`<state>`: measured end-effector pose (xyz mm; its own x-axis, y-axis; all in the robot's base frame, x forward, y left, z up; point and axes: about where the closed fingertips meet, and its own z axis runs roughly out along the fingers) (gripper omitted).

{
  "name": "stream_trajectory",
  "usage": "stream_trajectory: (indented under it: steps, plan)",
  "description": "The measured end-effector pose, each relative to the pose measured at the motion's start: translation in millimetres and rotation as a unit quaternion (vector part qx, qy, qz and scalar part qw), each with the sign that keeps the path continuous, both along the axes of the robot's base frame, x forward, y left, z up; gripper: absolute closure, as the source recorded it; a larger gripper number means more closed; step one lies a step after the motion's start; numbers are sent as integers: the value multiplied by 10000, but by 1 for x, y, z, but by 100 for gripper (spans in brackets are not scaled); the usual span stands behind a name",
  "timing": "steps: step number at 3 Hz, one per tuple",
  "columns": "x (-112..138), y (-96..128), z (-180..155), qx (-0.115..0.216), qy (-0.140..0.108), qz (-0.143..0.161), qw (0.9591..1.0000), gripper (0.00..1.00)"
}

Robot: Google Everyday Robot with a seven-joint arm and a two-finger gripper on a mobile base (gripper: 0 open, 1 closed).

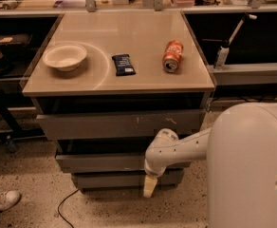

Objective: Open middle drawer

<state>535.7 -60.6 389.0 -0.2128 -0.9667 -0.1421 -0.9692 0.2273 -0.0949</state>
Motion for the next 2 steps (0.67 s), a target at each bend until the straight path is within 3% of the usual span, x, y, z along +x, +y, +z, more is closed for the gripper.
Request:
stream_trajectory:
  steps: [2]
  plan:
    - [-10,-1,8,-26,64,-8,10000,0]
